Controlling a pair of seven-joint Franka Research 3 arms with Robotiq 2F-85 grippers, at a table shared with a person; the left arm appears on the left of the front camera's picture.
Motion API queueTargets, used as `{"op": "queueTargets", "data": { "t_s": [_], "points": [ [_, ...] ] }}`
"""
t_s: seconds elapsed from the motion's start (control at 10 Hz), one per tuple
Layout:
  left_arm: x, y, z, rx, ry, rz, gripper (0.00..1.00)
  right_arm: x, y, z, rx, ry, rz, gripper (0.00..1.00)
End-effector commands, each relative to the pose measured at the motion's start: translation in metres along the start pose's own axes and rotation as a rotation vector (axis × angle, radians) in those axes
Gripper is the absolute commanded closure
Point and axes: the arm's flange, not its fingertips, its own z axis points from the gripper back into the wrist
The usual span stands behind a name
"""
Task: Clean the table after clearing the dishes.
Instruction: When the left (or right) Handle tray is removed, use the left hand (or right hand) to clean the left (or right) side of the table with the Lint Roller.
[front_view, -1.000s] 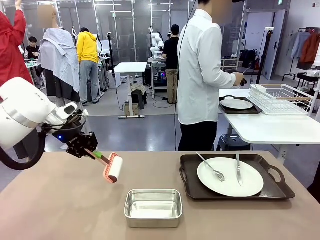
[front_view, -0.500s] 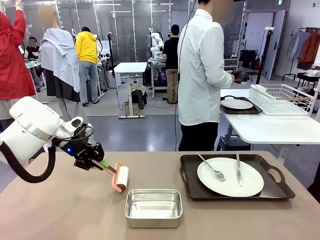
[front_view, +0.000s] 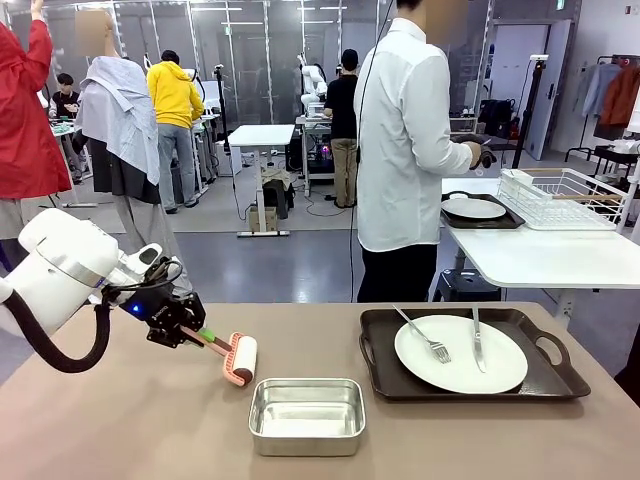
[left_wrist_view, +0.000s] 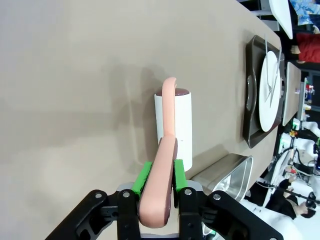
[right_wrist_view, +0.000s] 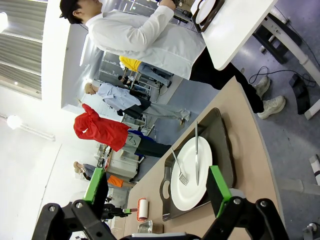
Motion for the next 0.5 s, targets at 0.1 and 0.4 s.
{"op": "queueTargets", "data": {
  "t_s": [0.1,0.4],
  "points": [
    [0.001,0.031,-0.009,0.045,0.018,-0.006,0.78,0.001,0.003,0.001,0.012,-0.012,-0.004,0.00],
    [0.000,0.057,0.022,0.051,0.024,0.001,0.78,0.001,0.003,0.001,0.012,-0.012,-0.004,0.00]
  ]
}}
